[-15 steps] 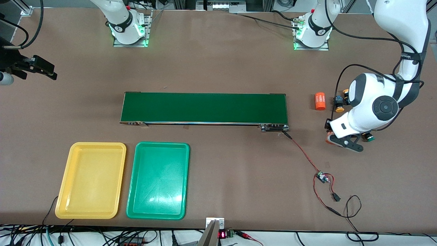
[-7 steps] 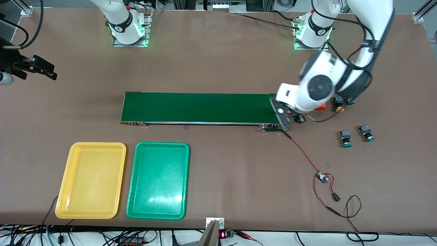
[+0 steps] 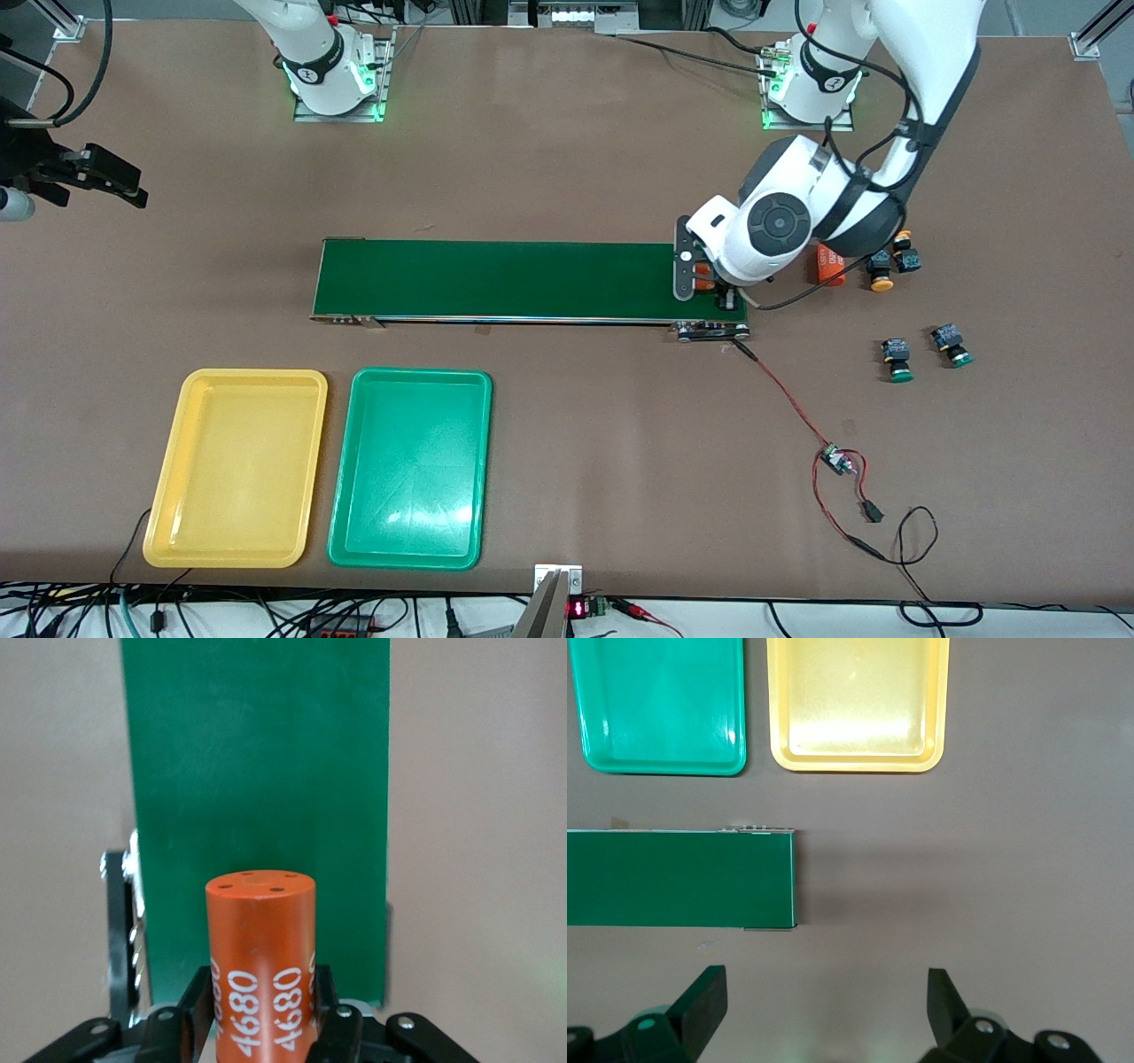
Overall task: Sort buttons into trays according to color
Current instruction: 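Carry the orange cylinder onto the conveyor belt and release it, then move the left gripper back and grasp a green-capped button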
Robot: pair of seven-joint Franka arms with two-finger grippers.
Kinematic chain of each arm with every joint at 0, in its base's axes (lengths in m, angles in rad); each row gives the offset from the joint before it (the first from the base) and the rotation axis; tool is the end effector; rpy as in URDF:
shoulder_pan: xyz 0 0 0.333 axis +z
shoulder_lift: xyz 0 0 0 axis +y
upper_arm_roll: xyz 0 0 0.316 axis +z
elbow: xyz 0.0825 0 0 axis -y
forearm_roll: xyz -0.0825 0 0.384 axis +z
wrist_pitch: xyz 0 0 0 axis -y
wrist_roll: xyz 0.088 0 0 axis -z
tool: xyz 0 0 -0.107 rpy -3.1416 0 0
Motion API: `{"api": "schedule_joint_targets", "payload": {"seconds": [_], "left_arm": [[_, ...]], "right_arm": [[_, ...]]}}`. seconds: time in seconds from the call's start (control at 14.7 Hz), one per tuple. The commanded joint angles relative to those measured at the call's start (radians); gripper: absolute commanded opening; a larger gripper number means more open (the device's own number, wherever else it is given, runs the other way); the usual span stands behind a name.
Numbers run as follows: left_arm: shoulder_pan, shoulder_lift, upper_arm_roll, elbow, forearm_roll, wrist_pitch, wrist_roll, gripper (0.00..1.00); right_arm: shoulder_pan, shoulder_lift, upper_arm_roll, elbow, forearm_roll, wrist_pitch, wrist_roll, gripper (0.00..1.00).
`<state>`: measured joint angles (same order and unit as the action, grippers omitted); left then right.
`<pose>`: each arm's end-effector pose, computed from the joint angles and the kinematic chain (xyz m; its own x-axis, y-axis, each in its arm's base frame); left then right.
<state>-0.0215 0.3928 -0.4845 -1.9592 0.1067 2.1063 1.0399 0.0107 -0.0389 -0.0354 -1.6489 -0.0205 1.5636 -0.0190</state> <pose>0.5230 -0.2733 0.2809 -0.0264 -0.9996 -0.0111 -0.9761 0.0234 0.2162 0.5398 -0.0159 0.6084 0.9989 -0.0057 -0.0468 -0.0049 -0.9998 0.0182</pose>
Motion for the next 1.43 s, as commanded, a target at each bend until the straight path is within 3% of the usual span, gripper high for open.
{"api": "schedule_joint_targets", "payload": {"seconds": [0.0,0.07,0.14,0.34,0.54,0.82,1.02,1.16,1.36], "left_arm": [[-0.001,0.000,-0.005,-0.038,0.016,0.072,0.028,0.17],[-0.006,0.007,-0.005,-0.038,0.016,0.073,0.026,0.78],[0.003,0.017,-0.008,-0.035,0.014,0.073,0.023,1.00],[0.011,-0.005,-0.009,-0.027,0.014,0.049,0.016,1.00],[0.049,-0.035,-0.005,0.052,0.008,-0.102,-0.007,1.00],[0.190,-0.032,0.001,0.143,0.002,-0.222,-0.137,1.00],[0.319,-0.028,0.004,0.195,0.013,-0.244,-0.421,1.00],[0.322,-0.022,0.024,0.220,0.072,-0.246,-0.589,1.00],[0.324,0.003,0.036,0.278,0.146,-0.252,-1.008,1.00]], "right_arm": [[-0.003,-0.016,0.003,-0.006,-0.010,0.004,-0.010,1.00],[-0.003,-0.016,0.003,-0.006,-0.010,0.004,-0.010,1.00],[-0.003,-0.016,0.003,-0.006,-0.009,0.003,-0.010,1.00],[-0.005,-0.016,0.003,-0.006,-0.009,0.003,-0.010,1.00],[-0.005,-0.015,0.002,-0.006,-0.009,0.003,-0.010,1.00],[-0.005,-0.015,0.002,-0.006,-0.009,0.004,-0.010,1.00],[-0.006,-0.013,0.002,-0.006,-0.009,0.004,-0.010,1.00],[-0.006,-0.013,0.002,-0.006,-0.007,0.003,-0.010,1.00],[-0.006,-0.013,0.002,-0.006,-0.007,0.003,-0.010,1.00]]}}
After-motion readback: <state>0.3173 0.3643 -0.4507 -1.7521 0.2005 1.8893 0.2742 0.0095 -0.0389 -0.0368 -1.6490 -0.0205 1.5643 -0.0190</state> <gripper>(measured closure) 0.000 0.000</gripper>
